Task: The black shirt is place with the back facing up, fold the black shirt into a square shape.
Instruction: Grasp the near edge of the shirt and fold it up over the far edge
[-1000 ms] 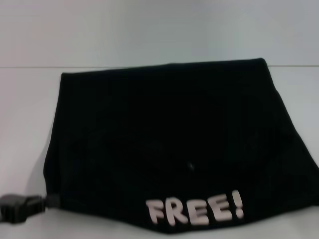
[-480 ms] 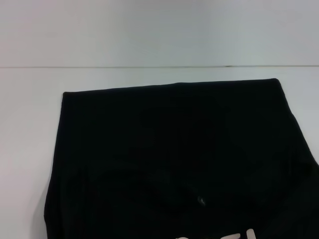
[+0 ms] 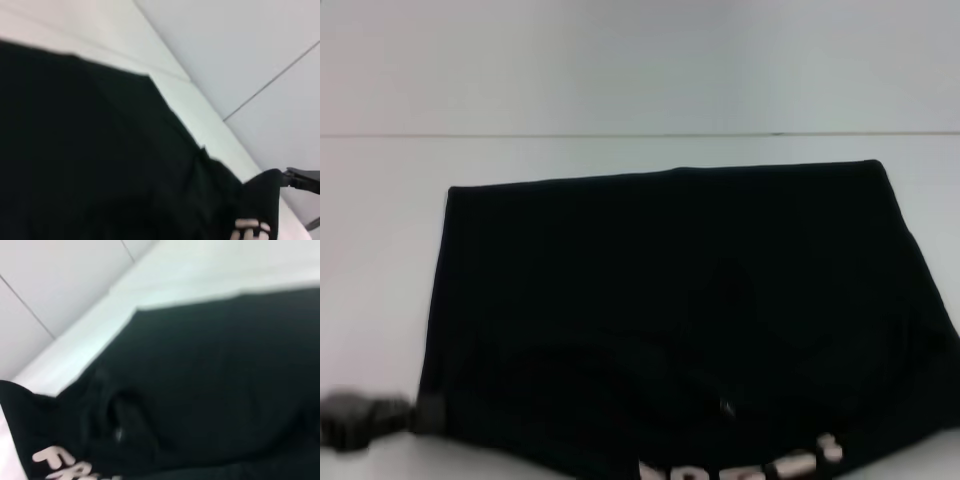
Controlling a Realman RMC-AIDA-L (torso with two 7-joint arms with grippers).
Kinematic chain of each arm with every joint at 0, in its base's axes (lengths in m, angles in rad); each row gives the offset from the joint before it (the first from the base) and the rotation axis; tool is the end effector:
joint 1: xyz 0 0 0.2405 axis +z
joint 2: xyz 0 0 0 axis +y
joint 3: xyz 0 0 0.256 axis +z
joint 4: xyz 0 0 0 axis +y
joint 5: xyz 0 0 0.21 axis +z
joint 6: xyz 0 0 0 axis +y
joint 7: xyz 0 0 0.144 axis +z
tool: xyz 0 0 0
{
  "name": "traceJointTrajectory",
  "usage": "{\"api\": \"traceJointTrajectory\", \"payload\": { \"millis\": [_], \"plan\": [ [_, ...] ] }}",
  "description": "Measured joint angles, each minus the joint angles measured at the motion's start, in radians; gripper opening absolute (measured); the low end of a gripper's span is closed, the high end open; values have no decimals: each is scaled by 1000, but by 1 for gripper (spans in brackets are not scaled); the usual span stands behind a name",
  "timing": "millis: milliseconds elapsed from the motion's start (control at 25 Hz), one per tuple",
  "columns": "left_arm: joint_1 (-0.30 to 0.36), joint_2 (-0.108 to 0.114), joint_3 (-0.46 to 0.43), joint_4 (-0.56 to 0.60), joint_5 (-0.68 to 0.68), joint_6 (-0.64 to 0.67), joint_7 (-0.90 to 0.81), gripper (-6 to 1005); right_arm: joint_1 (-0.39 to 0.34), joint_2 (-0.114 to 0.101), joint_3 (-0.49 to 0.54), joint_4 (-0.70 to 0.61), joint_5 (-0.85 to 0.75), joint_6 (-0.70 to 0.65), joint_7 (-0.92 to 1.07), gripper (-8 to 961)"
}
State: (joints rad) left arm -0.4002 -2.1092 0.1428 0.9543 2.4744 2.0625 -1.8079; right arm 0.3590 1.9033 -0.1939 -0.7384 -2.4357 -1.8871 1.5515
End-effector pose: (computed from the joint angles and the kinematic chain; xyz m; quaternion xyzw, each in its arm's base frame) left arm -0.3201 0.2288 0.0653 -0.8413 -0.4839 -0.2342 0.0561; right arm 0.3688 0.2385 0.1097 -0.8804 0.4101 0.1820 0.1538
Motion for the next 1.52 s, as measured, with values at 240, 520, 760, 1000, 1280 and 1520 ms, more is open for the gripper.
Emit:
{"api": "traceJointTrajectory", "payload": {
  "millis": [240, 520, 760, 1000, 1280, 1520],
  "plan": [
    [-128, 52, -26, -18, -36, -31, -61, -1, 127, -9, 21, -3, 4, 38, 73, 2],
    [-228, 96, -25, -38, -58, -126, -138, -1, 215, -7, 5, -33, 29, 131, 156, 3],
    [-296, 124, -9, -81, -59, -244, -185, -1, 261, -2, -29, -64, 57, 201, 215, 3],
    [-328, 136, 2, -103, -60, -331, -205, 2, 306, -7, -123, -68, 96, 293, 283, 4],
    [-341, 134, 23, -121, -70, -415, -220, 6, 351, 7, -199, -22, 97, 427, 311, 4],
    [-349, 130, 59, -156, -74, -533, -222, 9, 373, 15, -218, 56, 97, 595, 315, 4]
  ]
}}
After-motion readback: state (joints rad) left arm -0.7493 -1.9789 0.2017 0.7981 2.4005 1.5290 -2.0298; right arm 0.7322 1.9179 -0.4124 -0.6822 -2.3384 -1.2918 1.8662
